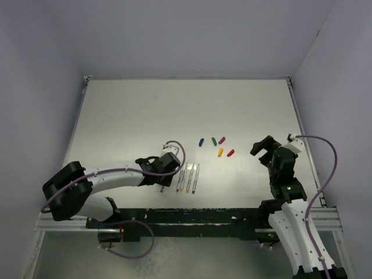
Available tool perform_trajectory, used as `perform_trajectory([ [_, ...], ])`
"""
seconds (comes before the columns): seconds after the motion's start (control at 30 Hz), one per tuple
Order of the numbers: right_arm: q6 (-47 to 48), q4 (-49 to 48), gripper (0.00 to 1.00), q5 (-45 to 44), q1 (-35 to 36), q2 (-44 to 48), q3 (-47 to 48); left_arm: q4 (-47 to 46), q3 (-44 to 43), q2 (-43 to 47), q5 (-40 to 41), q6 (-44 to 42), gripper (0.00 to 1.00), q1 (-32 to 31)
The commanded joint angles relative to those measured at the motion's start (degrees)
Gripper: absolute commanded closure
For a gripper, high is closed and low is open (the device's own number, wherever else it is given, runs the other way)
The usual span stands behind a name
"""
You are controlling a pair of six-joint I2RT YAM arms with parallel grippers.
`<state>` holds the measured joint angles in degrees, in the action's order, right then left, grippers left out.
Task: Insert the pens into the pen caps
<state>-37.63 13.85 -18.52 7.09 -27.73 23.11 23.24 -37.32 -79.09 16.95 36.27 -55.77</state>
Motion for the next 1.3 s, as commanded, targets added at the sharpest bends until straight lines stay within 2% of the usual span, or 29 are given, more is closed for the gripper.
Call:
perform_trajectory([
  [0.0, -0.5, -0.5, 0.00, -0.2, -0.1, 0.0, 0.6, 0.9, -0.8, -2.3, -0.5, 2.0, 0.54, -0.9],
  [0.17, -0.4, 0.1, 0.00, -0.4, -0.1, 0.3, 0.8, 1.6, -1.3, -4.1, -0.3, 2.7, 0.57, -1.1],
  [0.37, 0.2, 0.9, 0.00, -0.6, -0.1, 1.0, 1.2, 5.6, -1.4, -5.4, 0.7, 6.1, 0.50, -1.1],
  [0.47, 0.1, 1.4, 0.00, -0.6, -0.1, 0.9, 1.8, 7.2, -1.1, -5.1, 0.2, 7.8, 0.51, -1.1],
  [0.73, -0.1, 1.7, 0.00, -0.5, -0.1, 0.9, 2.2, 8.4, -0.4, -4.1, -3.0, 9.2, 0.64, -1.2],
  [0.77, -0.1, 1.8, 0.00, -0.4, -0.1, 1.0, 2.3, 8.9, -0.4, -4.0, -3.2, 9.3, 0.68, -1.1],
  [0.87, -0.2, 2.0, 0.00, -0.5, -0.1, 1.3, 2.4, 9.7, -0.5, -4.1, -4.1, 9.4, 0.88, -1.2],
  [1.0, -0.2, 2.5, 0.00, -0.7, -0.1, 1.9, 2.7, 10.0, 0.0, -4.4, -6.0, 9.9, 1.00, -1.1],
  [1.2, 0.4, 3.3, 0.03, -0.6, -0.1, 1.1, 3.6, 10.2, 0.0, -5.0, -7.1, 10.2, 0.96, -1.2],
  [1.27, 0.4, 4.0, 0.04, -0.5, -0.1, 0.0, 4.5, 10.5, -0.6, -5.8, -7.1, 9.8, 0.99, -1.2],
])
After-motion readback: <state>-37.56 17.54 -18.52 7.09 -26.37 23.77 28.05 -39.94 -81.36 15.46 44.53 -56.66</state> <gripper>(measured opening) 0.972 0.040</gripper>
